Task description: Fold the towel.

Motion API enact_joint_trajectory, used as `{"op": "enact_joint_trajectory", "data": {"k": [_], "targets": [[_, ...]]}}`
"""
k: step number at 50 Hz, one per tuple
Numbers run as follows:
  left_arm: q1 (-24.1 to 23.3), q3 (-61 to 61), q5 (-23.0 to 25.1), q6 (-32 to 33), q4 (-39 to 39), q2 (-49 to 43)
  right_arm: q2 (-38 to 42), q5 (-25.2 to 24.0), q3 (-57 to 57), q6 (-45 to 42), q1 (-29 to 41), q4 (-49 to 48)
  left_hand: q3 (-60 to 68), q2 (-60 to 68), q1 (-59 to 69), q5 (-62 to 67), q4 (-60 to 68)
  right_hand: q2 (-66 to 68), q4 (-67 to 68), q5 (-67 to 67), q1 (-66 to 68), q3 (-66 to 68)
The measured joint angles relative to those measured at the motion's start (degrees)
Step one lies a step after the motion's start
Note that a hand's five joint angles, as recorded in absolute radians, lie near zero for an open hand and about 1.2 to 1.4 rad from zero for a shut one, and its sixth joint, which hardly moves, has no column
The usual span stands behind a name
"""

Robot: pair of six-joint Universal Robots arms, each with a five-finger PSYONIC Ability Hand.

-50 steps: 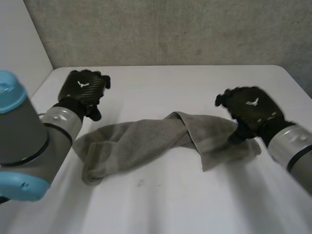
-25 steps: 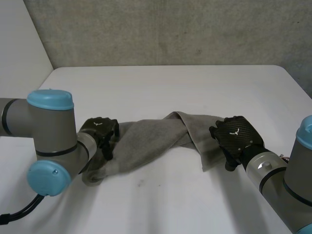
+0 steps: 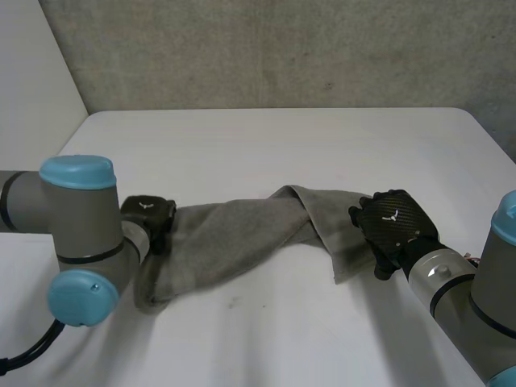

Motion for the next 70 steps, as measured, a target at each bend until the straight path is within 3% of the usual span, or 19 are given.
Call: {"op": "enact_joint_trajectory", "data": {"k": [9, 19, 24, 28, 40, 43, 45, 46, 48, 51, 60, 64, 70], "targets": [[-0.02, -2.16, -0.63, 0.08, 3.7, 4.73, -0.11, 0.43, 0.19, 3.06, 0.56, 0.55, 1.81, 1.78, 1.0, 1.22, 1.77, 0.0, 0.0, 0.0, 0.0, 0.0], [-0.09, -4.2, -0.46, -0.03, 4.31, 9.39, 3.0, 0.68, 0.33, 20.47, 3.29, -0.53, 1.95, 1.89, 1.0, 1.22, 1.98, 0.0, 0.0, -0.03, 0.0, 0.0], [-0.11, -5.07, -0.38, -0.3, 4.43, 11.79, 7.43, 1.67, -0.47, 23.37, 4.21, -4.28, 1.95, 1.89, 1.0, 1.22, 1.99, 0.0, 0.0, -0.09, 0.0, 0.0], [-0.16, -5.55, -0.31, -0.45, 4.57, 13.27, 11.11, 3.32, -0.97, 21.72, 4.76, -8.37, 1.98, 1.9, 1.0, 1.22, 1.99, 0.0, 0.0, -0.09, 0.0, 0.0], [-0.55, -6.46, -0.28, -0.57, 5.27, 14.29, 19.78, 12.81, -1.39, 4.73, 6.31, -24.86, 2.0, 1.9, 1.0, 1.22, 2.01, 0.0, 0.14, 0.16, 0.0, 0.11], [-0.61, -6.59, -0.28, -0.57, 5.31, 14.22, 19.96, 13.76, -1.21, 2.29, 6.17, -26.65, 2.0, 1.91, 1.0, 1.22, 2.0, 7.14, 7.81, 4.41, 6.05, 7.32], [-0.59, -6.66, -0.28, -0.57, 5.3, 14.18, 19.44, 14.05, -1.03, 1.41, 5.92, -27.77, 2.0, 1.93, 1.0, 1.22, 2.01, 22.98, 22.66, 20.73, 18.66, 22.25], [-0.59, -6.66, -0.28, -0.57, 5.3, 14.18, 19.44, 14.05, -1.03, 1.41, 5.92, -27.77, 2.0, 1.93, 1.0, 1.22, 2.01, 22.98, 22.66, 20.73, 18.66, 22.25], [-0.55, -6.7, -0.28, -0.57, 5.27, 14.18, 18.2, 13.94, -0.81, 1.42, 5.66, -28.64, 2.0, 1.94, 1.0, 1.22, 2.01, 35.31, 35.57, 34.04, 29.73, 35.26], [-0.5, -6.71, -0.28, -0.57, 5.23, 14.2, 15.96, 13.29, -0.54, 2.05, 5.22, -29.62, 2.0, 1.94, 1.0, 1.22, 2.01, 42.6, 43.31, 41.67, 34.05, 42.64], [-0.21, -7.64, -0.25, -0.52, 5.2, 14.62, 9.66, 8.61, -0.19, 4.23, -1.17, -28.19, 2.0, 1.94, 1.0, 1.22, 2.01, 42.7, 43.88, 42.21, 34.05, 43.14], [-0.01, -8.16, -0.19, -0.32, 4.98, 14.88, 5.71, 5.67, -0.82, 4.85, -4.25, -22.43, 2.01, 1.94, 1.0, 1.22, 2.01, 42.7, 44.1, 42.3, 34.05, 43.15], [0.82, -9.15, 0.05, 0.73, 4.61, 15.28, 1.68, -0.15, -5.88, 6.11, -7.93, -4.57, 2.01, 1.94, 1.0, 1.22, 2.01, 42.7, 44.15, 42.39, 34.05, 43.37]]}}
